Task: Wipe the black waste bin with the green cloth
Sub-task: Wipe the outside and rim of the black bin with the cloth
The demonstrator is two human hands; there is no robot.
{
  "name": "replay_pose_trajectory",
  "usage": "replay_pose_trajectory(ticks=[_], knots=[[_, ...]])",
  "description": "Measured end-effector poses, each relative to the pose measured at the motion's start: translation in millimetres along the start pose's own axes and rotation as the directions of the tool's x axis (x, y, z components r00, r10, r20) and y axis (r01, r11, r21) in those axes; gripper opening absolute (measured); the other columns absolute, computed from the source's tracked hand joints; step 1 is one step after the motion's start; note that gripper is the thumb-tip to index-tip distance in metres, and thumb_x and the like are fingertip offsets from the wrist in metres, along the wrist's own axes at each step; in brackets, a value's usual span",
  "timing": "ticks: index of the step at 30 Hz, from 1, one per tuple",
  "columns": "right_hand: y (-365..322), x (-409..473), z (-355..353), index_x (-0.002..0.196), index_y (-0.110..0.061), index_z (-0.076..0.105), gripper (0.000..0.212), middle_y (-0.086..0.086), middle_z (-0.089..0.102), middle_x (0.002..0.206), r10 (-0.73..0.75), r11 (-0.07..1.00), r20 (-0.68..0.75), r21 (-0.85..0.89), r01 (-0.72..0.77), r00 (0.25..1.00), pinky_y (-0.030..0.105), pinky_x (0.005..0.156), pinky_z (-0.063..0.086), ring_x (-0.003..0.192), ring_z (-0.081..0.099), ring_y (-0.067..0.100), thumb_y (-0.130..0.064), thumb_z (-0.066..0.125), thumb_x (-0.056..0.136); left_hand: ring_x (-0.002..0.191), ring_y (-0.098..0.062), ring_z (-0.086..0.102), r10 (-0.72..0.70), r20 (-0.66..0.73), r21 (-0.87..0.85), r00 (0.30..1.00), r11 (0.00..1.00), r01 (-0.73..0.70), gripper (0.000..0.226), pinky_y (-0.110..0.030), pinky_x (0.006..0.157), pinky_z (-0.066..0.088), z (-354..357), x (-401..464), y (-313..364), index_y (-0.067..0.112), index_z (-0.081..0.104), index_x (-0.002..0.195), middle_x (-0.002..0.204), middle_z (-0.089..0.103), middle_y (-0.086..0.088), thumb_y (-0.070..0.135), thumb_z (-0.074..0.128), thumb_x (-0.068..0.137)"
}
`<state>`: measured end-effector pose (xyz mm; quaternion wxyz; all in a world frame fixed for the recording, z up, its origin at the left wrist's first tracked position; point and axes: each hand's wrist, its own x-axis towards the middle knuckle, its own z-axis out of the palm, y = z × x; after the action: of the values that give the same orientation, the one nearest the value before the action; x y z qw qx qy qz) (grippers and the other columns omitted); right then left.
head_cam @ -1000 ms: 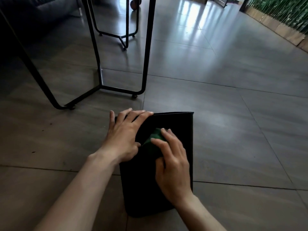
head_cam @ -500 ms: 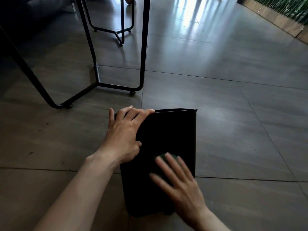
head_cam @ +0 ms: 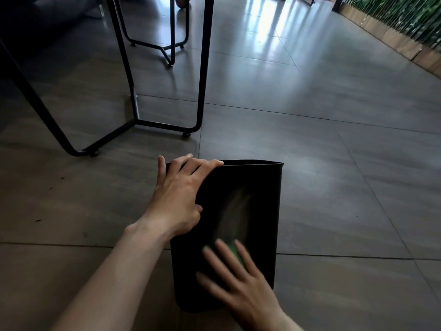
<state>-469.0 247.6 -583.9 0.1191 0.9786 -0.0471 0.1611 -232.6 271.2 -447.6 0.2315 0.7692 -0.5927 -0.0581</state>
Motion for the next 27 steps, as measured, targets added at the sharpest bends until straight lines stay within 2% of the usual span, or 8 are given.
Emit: replay_pose_trajectory(ticks=[4,6,9,12,17,20,23,27], knots=[[27.2,-11.5,-15.9,0.138,-0.029,0.060,0.038,0.013,0.047,0.159,-0.051,0.999,0.055,-0.005,0.052,0.997,0.057,0.106,0.051,0.149,0.039,0.039,-0.019,0.051,0.102,0.149,-0.014,0.011,-0.002,0.005,-0.002,1.000,1.000,0.002,0.106,-0.055,0.121,-0.013,-0.1,-0.4,1.1,0.050,0.025,0.147,0.144,0.038,0.024,0.003,0.077,0.067],[51.5,15.8,-30.5,0.140,-0.025,0.057,0.041,0.015,0.045,0.159,0.131,0.990,-0.050,0.060,-0.127,0.990,0.060,0.111,0.045,0.149,0.039,0.041,-0.020,0.055,0.099,0.149,-0.014,0.012,-0.003,0.013,-0.015,1.000,1.000,0.003,0.105,-0.055,0.121,-0.014,-0.6,0.5,1.9,0.049,0.026,0.147,0.144,0.039,0.023,0.002,0.076,0.067],[81.7,73.1,-49.7,0.145,-0.025,0.049,0.050,0.015,0.043,0.161,0.459,0.884,-0.187,0.192,-0.426,0.868,0.060,0.121,0.032,0.154,0.031,0.038,-0.015,0.058,0.097,0.149,-0.015,0.012,0.000,0.013,-0.020,1.000,1.000,0.000,0.102,-0.056,0.121,-0.013,-2.0,1.1,2.9,0.048,0.027,0.148,0.144,0.040,0.021,0.003,0.073,0.068],[80.8,99.6,-49.9,0.147,-0.025,0.048,0.053,0.015,0.042,0.161,0.547,0.835,-0.211,0.204,-0.511,0.810,0.061,0.122,0.029,0.154,0.029,0.038,-0.016,0.062,0.097,0.149,-0.017,0.016,0.004,0.006,-0.033,1.000,0.999,-0.004,0.096,-0.057,0.121,-0.012,-2.7,-0.3,3.2,0.046,0.030,0.148,0.144,0.042,0.019,0.004,0.065,0.069],[20.6,21.5,-4.9,0.143,-0.024,0.057,0.040,0.018,0.040,0.161,0.095,0.995,-0.076,0.033,-0.093,0.993,0.062,0.115,0.040,0.152,0.033,0.042,-0.022,0.054,0.103,0.149,-0.014,0.013,0.000,0.014,-0.002,1.000,1.000,0.000,0.105,-0.055,0.121,-0.013,-1.4,2.4,2.8,0.048,0.028,0.148,0.144,0.040,0.022,0.003,0.076,0.066],[3.3,-29.1,7.7,0.143,-0.031,0.052,0.037,0.011,0.041,0.163,-0.149,0.986,0.093,-0.062,0.155,0.984,0.054,0.110,0.048,0.154,0.027,0.040,-0.024,0.047,0.107,0.149,-0.013,0.011,0.013,0.016,-0.002,1.000,1.000,-0.013,0.107,-0.054,0.121,-0.014,-0.9,2.2,3.2,0.050,0.026,0.147,0.145,0.038,0.024,0.003,0.077,0.067],[27.0,-29.7,-3.4,0.144,-0.033,0.051,0.040,0.010,0.040,0.164,-0.224,0.969,0.111,-0.078,0.233,0.968,0.053,0.112,0.047,0.154,0.027,0.040,-0.023,0.052,0.105,0.150,-0.012,0.011,0.013,0.016,-0.004,1.000,1.000,-0.013,0.106,-0.054,0.121,-0.013,-1.5,0.6,3.4,0.049,0.026,0.148,0.145,0.038,0.024,0.003,0.078,0.067],[76.3,31.7,-36.1,0.149,-0.028,0.048,0.049,0.014,0.038,0.164,0.264,0.963,-0.109,0.080,-0.256,0.958,0.060,0.120,0.034,0.154,0.029,0.039,-0.022,0.054,0.101,0.149,-0.013,0.011,0.011,0.025,-0.023,1.000,1.000,-0.010,0.105,-0.054,0.121,-0.014,-3.5,1.1,3.5,0.047,0.028,0.149,0.145,0.039,0.022,0.004,0.078,0.068]])
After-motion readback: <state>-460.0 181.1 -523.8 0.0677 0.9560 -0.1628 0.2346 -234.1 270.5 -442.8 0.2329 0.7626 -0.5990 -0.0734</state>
